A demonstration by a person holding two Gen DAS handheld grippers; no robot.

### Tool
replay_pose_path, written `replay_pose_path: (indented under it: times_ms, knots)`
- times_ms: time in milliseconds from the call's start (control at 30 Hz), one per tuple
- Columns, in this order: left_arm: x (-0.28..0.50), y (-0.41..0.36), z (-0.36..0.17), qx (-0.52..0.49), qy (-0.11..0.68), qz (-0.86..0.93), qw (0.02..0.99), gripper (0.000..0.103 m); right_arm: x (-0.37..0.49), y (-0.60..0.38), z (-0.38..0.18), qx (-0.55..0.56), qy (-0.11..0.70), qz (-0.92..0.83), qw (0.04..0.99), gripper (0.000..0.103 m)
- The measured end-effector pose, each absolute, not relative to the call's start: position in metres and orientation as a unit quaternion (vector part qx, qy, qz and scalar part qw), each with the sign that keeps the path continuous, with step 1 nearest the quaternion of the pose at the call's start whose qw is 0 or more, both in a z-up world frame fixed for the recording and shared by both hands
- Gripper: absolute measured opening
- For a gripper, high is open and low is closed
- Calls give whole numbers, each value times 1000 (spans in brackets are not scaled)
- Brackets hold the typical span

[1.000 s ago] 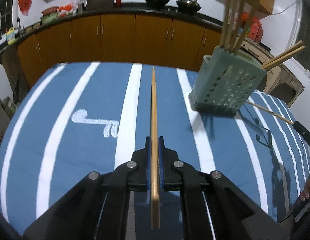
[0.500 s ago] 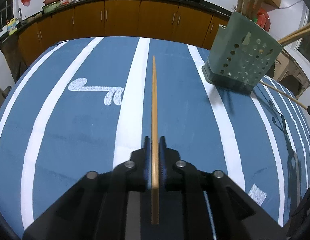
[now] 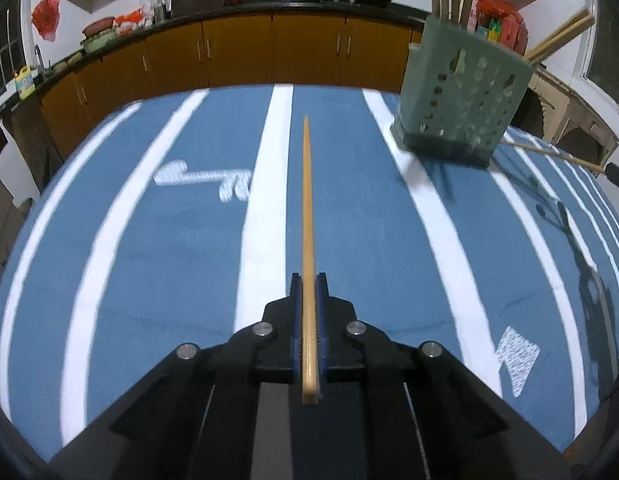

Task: Organize utensils
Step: 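Raise both chopsticks upright and carry them above the green holder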

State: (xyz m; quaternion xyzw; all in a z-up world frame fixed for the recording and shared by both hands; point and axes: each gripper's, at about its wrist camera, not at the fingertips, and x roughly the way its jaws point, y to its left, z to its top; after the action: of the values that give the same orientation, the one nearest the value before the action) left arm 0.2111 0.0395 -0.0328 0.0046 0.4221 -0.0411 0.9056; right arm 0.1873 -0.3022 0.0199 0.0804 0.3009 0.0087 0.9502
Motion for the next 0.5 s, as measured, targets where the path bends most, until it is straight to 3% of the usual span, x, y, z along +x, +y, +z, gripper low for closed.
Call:
replay_pose_path:
  times_ms: [500]
  knots:
    - [200,56,71,-55,282,-51,957,8,179,-311,42,92,264,6,960,8]
